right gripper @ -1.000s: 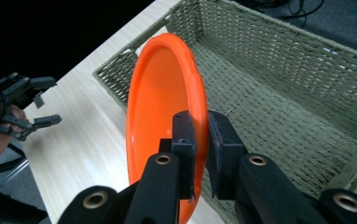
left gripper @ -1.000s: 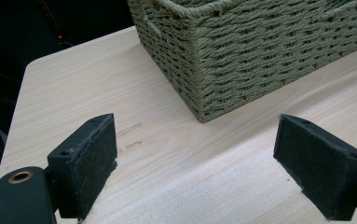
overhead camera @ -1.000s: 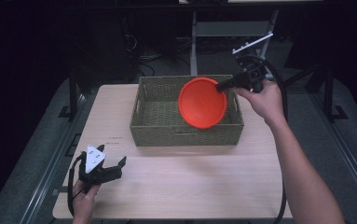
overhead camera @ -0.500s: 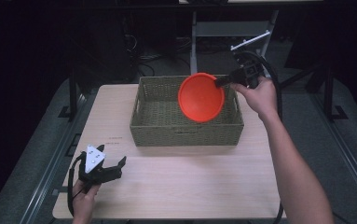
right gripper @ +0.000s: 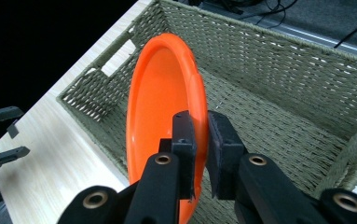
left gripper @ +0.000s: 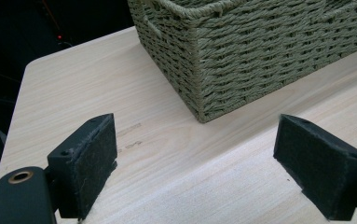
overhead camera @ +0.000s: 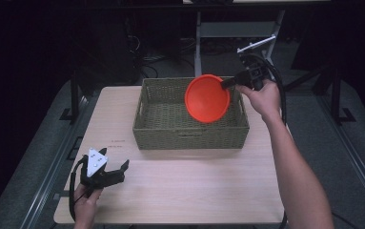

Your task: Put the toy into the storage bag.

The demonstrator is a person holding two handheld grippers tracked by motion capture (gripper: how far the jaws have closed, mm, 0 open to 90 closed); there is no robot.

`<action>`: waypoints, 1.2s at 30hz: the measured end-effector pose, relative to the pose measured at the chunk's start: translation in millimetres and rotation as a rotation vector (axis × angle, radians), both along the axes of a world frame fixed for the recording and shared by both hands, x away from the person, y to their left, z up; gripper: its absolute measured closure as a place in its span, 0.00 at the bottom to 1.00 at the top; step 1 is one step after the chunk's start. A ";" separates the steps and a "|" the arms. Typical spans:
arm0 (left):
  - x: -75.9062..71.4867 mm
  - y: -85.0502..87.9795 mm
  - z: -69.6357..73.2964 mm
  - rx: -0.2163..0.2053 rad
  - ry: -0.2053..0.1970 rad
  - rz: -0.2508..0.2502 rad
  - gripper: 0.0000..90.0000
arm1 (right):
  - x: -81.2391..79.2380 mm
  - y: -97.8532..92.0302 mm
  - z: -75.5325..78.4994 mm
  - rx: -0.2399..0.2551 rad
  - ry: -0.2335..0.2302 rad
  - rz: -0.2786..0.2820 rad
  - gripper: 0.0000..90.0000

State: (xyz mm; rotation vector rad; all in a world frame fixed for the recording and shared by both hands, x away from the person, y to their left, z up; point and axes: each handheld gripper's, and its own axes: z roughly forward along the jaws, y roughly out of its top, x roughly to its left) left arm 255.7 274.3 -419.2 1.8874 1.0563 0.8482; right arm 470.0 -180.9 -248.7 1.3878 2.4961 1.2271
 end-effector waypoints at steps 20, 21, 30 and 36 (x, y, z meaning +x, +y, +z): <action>0.1 0.2 -0.2 -0.004 -0.004 -0.002 0.14 | 14.0 3.3 -18.1 0.017 0.023 -0.046 0.91; 0.2 0.1 -0.3 -0.007 -0.004 -0.001 0.14 | 14.4 3.2 -18.8 0.013 0.022 -0.049 0.91; 0.2 -0.7 -0.7 -0.005 -0.004 -0.003 0.14 | 18.2 -2.5 -31.0 0.037 0.041 -0.083 0.91; 0.3 0.2 -0.5 0.000 -0.002 -0.003 0.14 | 21.1 -4.4 -40.6 0.036 0.056 -0.100 0.91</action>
